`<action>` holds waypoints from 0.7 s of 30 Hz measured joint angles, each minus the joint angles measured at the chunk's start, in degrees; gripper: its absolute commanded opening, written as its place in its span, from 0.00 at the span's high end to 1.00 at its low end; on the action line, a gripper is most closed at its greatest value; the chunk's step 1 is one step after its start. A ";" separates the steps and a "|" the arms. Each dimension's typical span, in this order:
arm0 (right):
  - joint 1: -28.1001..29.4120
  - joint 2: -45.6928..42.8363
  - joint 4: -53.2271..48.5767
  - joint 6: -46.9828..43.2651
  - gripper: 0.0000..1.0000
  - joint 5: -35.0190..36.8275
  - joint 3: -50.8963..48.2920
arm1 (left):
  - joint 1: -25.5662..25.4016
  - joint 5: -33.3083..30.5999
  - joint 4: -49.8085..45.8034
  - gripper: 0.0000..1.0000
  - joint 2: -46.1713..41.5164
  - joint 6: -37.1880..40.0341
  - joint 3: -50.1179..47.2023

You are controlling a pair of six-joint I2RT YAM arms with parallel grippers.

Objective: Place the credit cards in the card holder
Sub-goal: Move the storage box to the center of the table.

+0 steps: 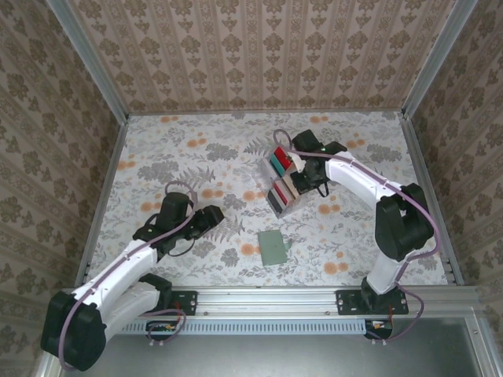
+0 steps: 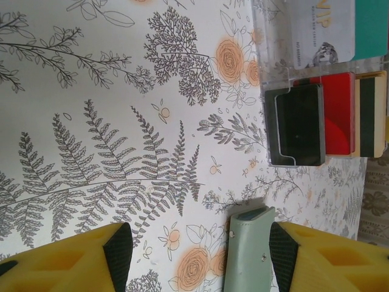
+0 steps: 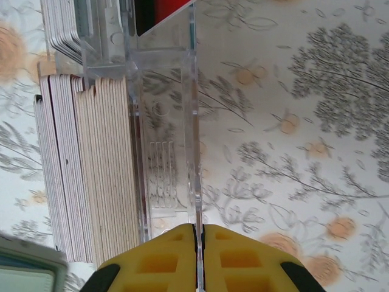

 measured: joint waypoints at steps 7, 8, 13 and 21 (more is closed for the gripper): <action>-1.31 -0.07 -2.89 -0.28 0.73 1.38 1.42 | -1.88 0.61 1.46 0.35 3.78 1.09 2.71; -1.31 -0.09 -3.43 0.13 0.68 1.40 2.10 | -2.23 0.63 1.70 0.35 4.24 1.29 3.13; -1.14 -2.32 -4.44 3.26 0.60 0.74 4.22 | -3.28 0.87 2.29 0.34 6.32 2.16 4.17; 8.07 -5.88 -3.65 8.79 0.59 2.82 4.48 | -3.74 1.03 3.23 0.31 8.20 2.60 4.24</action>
